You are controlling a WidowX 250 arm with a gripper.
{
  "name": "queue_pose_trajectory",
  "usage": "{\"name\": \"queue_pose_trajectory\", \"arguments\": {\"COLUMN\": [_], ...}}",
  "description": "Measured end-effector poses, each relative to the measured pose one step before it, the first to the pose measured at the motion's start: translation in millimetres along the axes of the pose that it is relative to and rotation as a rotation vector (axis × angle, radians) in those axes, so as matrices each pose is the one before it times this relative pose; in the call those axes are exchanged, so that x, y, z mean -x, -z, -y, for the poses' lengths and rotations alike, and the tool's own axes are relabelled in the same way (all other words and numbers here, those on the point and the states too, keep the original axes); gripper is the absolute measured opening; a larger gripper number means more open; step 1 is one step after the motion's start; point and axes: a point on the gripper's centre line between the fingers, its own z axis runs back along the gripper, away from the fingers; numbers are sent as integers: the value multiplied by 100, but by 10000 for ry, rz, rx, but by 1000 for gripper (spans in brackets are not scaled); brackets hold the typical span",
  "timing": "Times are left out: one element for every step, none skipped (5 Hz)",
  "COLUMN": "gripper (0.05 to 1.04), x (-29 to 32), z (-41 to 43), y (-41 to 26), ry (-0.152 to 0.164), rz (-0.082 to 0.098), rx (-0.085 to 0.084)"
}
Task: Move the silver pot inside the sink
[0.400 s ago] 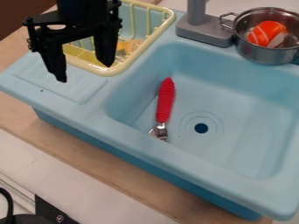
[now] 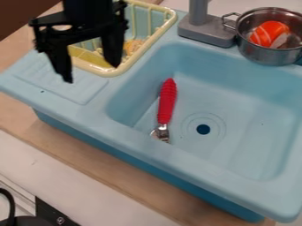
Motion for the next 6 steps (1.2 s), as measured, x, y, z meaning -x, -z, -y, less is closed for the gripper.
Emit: {"name": "queue_pose_trajectory", "arguments": {"gripper": [999, 999, 999, 999, 999, 999], "x": [-1413, -386, -40, 1267, 601, 13], "z": [-2129, -2259, -2809, -3495, -1682, -735], "y": [-2058, -1295, -497, 992, 1197, 896], "ry": [1250, 722, 837, 482, -77, 153], "rz": [-475, -204, -180, -166, 186, -73], "rx": [-428, -464, -676, -179, 113, -97]}}
